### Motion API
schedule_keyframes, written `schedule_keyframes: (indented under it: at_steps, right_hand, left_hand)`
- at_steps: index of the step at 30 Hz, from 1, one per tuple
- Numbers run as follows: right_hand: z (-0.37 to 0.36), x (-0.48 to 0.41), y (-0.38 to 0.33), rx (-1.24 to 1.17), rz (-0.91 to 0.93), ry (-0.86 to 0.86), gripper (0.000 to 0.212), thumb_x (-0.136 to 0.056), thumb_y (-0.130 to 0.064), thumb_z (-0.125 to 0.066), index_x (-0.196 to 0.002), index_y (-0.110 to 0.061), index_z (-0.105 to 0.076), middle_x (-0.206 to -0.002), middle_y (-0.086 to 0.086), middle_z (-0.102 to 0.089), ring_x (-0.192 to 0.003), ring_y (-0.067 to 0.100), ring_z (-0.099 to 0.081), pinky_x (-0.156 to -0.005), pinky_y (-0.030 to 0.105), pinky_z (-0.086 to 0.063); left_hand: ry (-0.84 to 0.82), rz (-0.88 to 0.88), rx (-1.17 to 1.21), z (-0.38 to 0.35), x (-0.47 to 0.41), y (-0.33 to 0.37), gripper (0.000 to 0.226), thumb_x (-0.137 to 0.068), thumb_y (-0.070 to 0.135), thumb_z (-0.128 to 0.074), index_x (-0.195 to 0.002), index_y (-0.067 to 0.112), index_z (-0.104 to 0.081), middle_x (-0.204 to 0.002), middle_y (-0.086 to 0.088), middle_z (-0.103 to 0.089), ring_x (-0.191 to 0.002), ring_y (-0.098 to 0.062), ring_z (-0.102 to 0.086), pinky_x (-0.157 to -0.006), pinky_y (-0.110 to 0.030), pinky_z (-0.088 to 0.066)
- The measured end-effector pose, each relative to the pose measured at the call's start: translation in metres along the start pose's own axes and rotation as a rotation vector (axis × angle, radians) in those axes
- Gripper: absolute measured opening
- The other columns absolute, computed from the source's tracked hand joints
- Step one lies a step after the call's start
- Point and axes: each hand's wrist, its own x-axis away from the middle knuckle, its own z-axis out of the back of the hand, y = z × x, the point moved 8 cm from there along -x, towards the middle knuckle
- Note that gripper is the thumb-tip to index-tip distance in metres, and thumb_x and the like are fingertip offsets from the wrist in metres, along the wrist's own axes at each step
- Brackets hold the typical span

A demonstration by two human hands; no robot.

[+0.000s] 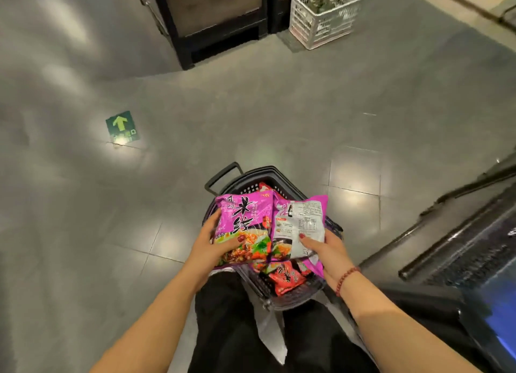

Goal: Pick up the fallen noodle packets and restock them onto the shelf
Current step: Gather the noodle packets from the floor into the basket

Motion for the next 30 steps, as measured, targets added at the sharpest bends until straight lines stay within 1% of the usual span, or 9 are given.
schedule_keyframes:
  at_steps: [5,9,11,13,17,23,25,27,30]
  right_hand:
    - [-0.021,-0.023,0.018,-0.174,0.002,0.239,0.031,-0.086,0.005,-0.064,-0.112,-0.012,-0.063,-0.112,0.009,-0.068,-0.102,0.024,-0.065,-0.090,0.038,-0.051]
    - [-0.048,-0.037,0.046,-0.306,-0.001,0.402,0.027,-0.085,0.008,-0.063,-0.101,-0.013,-0.064,-0.103,0.008,-0.070,-0.091,0.021,-0.067,-0.084,0.036,-0.055]
    - [-0.058,-0.049,0.067,-0.370,-0.023,0.475,0.030,-0.084,0.008,-0.064,-0.100,-0.017,-0.064,-0.098,0.002,-0.070,-0.087,0.015,-0.067,-0.081,0.033,-0.056]
    - [-0.064,-0.066,0.094,-0.408,-0.056,0.528,0.031,-0.084,0.007,-0.065,-0.102,-0.018,-0.064,-0.101,0.003,-0.071,-0.090,0.017,-0.068,-0.084,0.036,-0.055]
    - [-0.075,-0.106,0.159,-0.473,-0.155,0.588,0.033,-0.084,0.001,-0.068,-0.111,-0.018,-0.064,-0.107,0.004,-0.072,-0.098,0.023,-0.069,-0.089,0.044,-0.054]
    - [-0.083,-0.165,0.239,-0.391,-0.188,0.608,0.035,-0.086,0.000,-0.067,-0.119,-0.009,-0.061,-0.112,0.006,-0.070,-0.098,0.017,-0.067,-0.088,0.035,-0.054]
    - [-0.084,-0.181,0.262,-0.326,-0.209,0.606,0.039,-0.086,-0.004,-0.069,-0.123,-0.008,-0.059,-0.114,0.006,-0.069,-0.103,0.020,-0.066,-0.095,0.041,-0.052]
    - [-0.084,-0.194,0.279,-0.264,-0.217,0.615,0.038,-0.086,-0.006,-0.070,-0.122,-0.009,-0.060,-0.114,0.005,-0.068,-0.106,0.023,-0.065,-0.099,0.046,-0.049]
    - [-0.083,-0.210,0.289,-0.073,-0.161,0.633,0.038,-0.086,-0.009,-0.069,-0.123,-0.012,-0.058,-0.113,-0.001,-0.063,-0.108,0.016,-0.058,-0.096,0.026,-0.043]
  left_hand:
    - [-0.280,0.087,-0.208,0.012,-0.082,0.025,0.094,-0.066,0.027,-0.088,-0.144,0.034,-0.036,-0.130,-0.005,-0.060,-0.109,-0.024,-0.066,-0.086,-0.041,-0.058]
    - [-0.396,0.113,-0.382,0.024,-0.142,0.031,0.082,-0.078,0.004,-0.078,-0.146,0.026,-0.037,-0.127,-0.009,-0.060,-0.104,-0.024,-0.067,-0.077,-0.032,-0.058]
    - [-0.445,0.121,-0.440,0.025,-0.171,0.024,0.081,-0.077,0.000,-0.076,-0.145,0.023,-0.039,-0.128,-0.009,-0.061,-0.105,-0.023,-0.067,-0.082,-0.037,-0.058]
    - [-0.469,0.136,-0.481,0.025,-0.198,0.009,0.078,-0.077,-0.002,-0.077,-0.142,0.024,-0.043,-0.128,-0.007,-0.061,-0.107,-0.023,-0.066,-0.087,-0.041,-0.057]
    - [-0.525,0.173,-0.523,0.018,-0.244,-0.041,0.073,-0.080,-0.002,-0.074,-0.138,0.030,-0.043,-0.125,-0.002,-0.061,-0.107,-0.021,-0.066,-0.082,-0.037,-0.058]
    - [-0.523,0.190,-0.630,0.033,-0.300,-0.137,0.071,-0.084,-0.001,-0.070,-0.139,0.035,-0.042,-0.138,0.000,-0.054,-0.110,-0.019,-0.064,-0.089,-0.041,-0.057]
    - [-0.542,0.168,-0.698,0.034,-0.306,-0.158,0.071,-0.087,0.002,-0.068,-0.144,0.033,-0.038,-0.140,0.009,-0.049,-0.107,-0.011,-0.063,-0.090,-0.032,-0.055]
    - [-0.566,0.114,-0.802,0.032,-0.310,-0.173,0.072,-0.090,0.003,-0.065,-0.148,0.028,-0.031,-0.130,0.017,-0.046,-0.100,0.004,-0.056,-0.082,-0.009,-0.048]
    - [-0.591,-0.008,-0.983,0.025,-0.321,-0.186,0.074,-0.092,0.005,-0.063,-0.152,0.022,-0.025,-0.125,0.013,-0.052,-0.108,-0.001,-0.051,-0.089,-0.011,-0.038]
